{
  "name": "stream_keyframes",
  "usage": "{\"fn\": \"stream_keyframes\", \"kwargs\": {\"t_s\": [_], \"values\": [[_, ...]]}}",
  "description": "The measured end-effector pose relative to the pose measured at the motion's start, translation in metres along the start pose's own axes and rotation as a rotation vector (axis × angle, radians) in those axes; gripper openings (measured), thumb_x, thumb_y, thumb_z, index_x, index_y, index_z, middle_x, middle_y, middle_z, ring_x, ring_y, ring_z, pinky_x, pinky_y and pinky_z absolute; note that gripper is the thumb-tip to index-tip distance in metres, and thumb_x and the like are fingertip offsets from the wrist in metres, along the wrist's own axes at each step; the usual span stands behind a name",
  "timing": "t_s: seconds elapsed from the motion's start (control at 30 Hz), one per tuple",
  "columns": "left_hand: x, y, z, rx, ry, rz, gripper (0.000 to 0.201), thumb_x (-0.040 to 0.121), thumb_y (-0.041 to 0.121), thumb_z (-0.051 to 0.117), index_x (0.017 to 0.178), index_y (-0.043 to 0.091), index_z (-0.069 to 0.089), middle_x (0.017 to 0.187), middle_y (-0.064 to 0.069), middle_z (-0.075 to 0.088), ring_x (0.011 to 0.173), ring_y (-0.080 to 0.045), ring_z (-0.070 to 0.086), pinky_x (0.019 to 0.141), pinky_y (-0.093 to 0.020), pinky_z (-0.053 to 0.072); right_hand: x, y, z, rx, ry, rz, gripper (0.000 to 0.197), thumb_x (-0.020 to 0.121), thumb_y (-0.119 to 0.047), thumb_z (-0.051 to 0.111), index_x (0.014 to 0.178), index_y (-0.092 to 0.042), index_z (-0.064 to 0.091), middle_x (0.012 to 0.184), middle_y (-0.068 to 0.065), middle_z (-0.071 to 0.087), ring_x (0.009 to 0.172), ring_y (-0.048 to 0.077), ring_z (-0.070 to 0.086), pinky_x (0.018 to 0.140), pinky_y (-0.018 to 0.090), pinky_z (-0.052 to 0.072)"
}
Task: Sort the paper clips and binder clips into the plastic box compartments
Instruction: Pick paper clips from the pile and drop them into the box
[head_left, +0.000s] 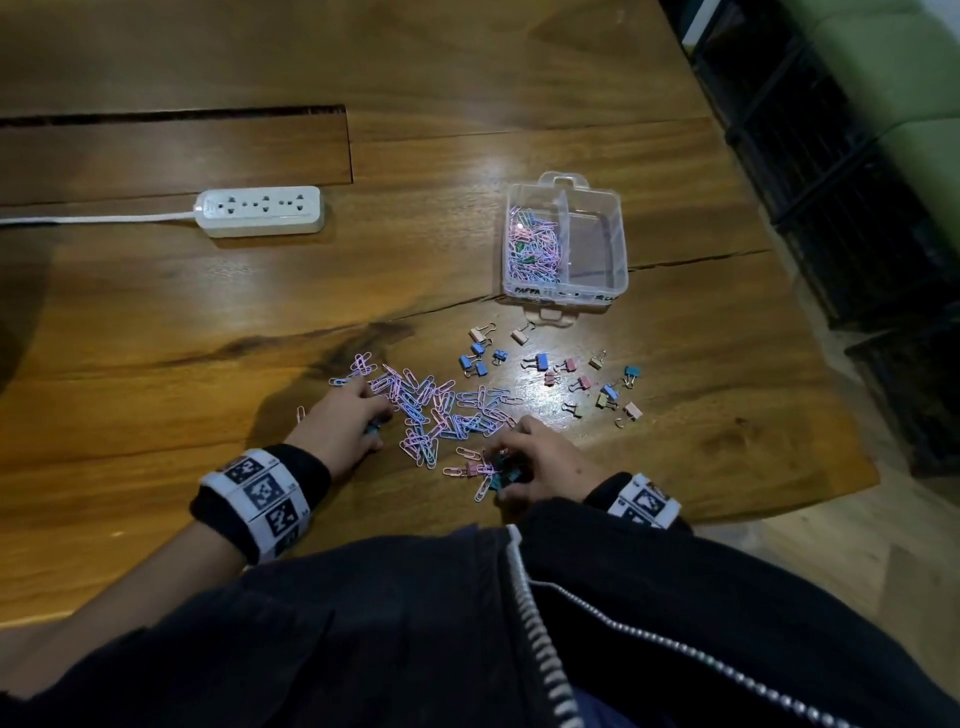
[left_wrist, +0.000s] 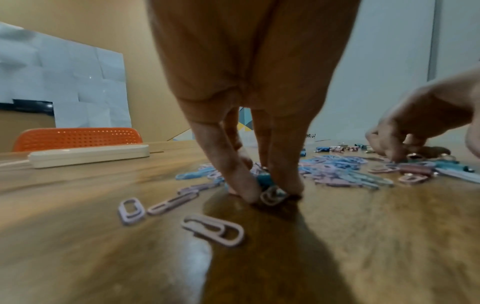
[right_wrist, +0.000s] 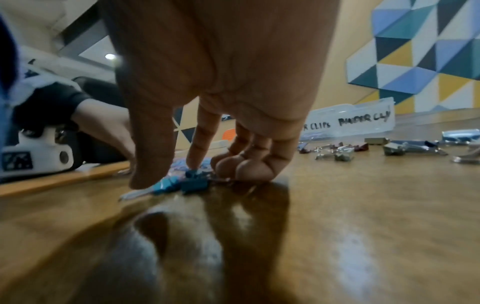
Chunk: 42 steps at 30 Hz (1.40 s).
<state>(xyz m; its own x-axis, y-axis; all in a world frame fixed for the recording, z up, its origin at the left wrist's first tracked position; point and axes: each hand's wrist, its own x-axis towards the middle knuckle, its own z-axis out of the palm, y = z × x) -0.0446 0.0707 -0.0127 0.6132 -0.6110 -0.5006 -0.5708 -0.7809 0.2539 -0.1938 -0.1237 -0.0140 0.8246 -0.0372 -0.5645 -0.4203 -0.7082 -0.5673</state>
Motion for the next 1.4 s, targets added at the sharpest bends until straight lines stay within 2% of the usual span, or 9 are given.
{"fn": "stream_keyframes", "kwargs": {"t_s": [0.13,0.3,0.5,0.6,0.73,0.87,1.07,1.27,1.4], "values": [[-0.001,0.002,0.003,-0.065,0.025,0.012,0.031,0.082,0.016,0.064,0.113,0.014,0.06,0.117,-0.006,0.048,0.108,-0.022,0.052,0.093,-0.029,0.042,-0.002,-0.004,0.002,-0.059,0.028,-0.026,0.045,0.078,-0.013,0.065,0.12,-0.02,0.052,0.123,0.004,0.042,0.117,0.021,0.042,0.102,0.03,0.035],[-0.003,0.003,-0.002,-0.155,0.072,0.031,0.014,0.081,0.006,0.06,0.094,0.008,0.062,0.104,-0.005,0.051,0.097,-0.021,0.054,0.083,-0.025,0.042,-0.001,-0.004,-0.003,-0.107,0.062,-0.034,0.033,0.08,-0.013,0.063,0.11,-0.007,0.054,0.119,0.008,0.045,0.112,0.022,0.044,0.099,0.032,0.04],[-0.005,-0.005,-0.011,-0.419,0.097,-0.093,0.02,0.08,-0.002,0.057,0.076,0.017,0.057,0.08,-0.001,0.058,0.071,-0.013,0.052,0.058,-0.016,0.039,-0.001,-0.001,-0.005,-0.048,0.161,-0.039,0.015,0.079,-0.004,0.056,0.094,-0.004,0.058,0.101,0.004,0.047,0.094,0.015,0.045,0.09,0.029,0.046],[-0.007,-0.012,-0.015,-0.529,0.097,-0.125,0.025,0.084,0.0,0.056,0.073,0.023,0.057,0.087,-0.002,0.062,0.079,-0.017,0.057,0.067,-0.024,0.044,-0.001,0.001,-0.008,-0.036,0.177,-0.021,0.015,0.081,-0.003,0.054,0.094,-0.006,0.058,0.1,0.001,0.048,0.094,0.012,0.045,0.09,0.024,0.044],[-0.01,-0.009,-0.014,-0.489,0.09,-0.125,0.017,0.088,0.004,0.054,0.092,0.014,0.067,0.1,-0.005,0.065,0.085,-0.014,0.055,0.078,-0.025,0.043,-0.002,0.003,-0.008,0.025,0.189,-0.027,0.035,0.081,0.0,0.054,0.113,-0.014,0.055,0.105,-0.006,0.044,0.095,0.004,0.04,0.071,0.005,0.039],[-0.012,0.001,-0.008,-0.36,0.048,-0.133,0.027,0.086,0.012,0.06,0.113,0.014,0.064,0.113,-0.007,0.063,0.099,-0.017,0.055,0.087,-0.024,0.04,-0.001,0.002,-0.006,-0.022,0.187,0.009,0.037,0.084,-0.004,0.054,0.119,-0.017,0.056,0.113,0.003,0.048,0.1,0.01,0.042,0.092,0.018,0.038],[-0.012,0.011,0.005,-0.074,0.067,-0.081,0.037,0.087,0.023,0.058,0.124,0.02,0.056,0.117,-0.009,0.061,0.11,-0.025,0.055,0.093,-0.034,0.044,0.002,-0.003,-0.001,-0.042,0.224,0.056,0.03,0.083,-0.01,0.059,0.113,-0.014,0.058,0.114,0.004,0.048,0.107,0.018,0.045,0.094,0.024,0.036],[-0.013,0.012,0.009,-0.056,0.063,-0.034,0.016,0.088,0.019,0.057,0.098,0.011,0.065,0.105,-0.008,0.061,0.099,-0.022,0.055,0.084,-0.03,0.042,0.003,0.0,0.001,-0.011,0.279,0.057,0.026,0.08,-0.011,0.063,0.106,-0.009,0.059,0.1,-0.001,0.041,0.093,0.011,0.04,0.09,0.023,0.038],[-0.009,0.013,-0.008,-0.404,0.101,-0.069,0.006,0.077,0.012,0.071,0.083,0.01,0.07,0.075,-0.001,0.064,0.068,-0.006,0.055,0.058,-0.006,0.039,0.001,0.004,0.001,0.033,0.314,0.102,0.03,0.08,-0.013,0.063,0.11,-0.008,0.057,0.101,-0.005,0.033,0.093,0.008,0.039,0.092,0.021,0.038]]}}
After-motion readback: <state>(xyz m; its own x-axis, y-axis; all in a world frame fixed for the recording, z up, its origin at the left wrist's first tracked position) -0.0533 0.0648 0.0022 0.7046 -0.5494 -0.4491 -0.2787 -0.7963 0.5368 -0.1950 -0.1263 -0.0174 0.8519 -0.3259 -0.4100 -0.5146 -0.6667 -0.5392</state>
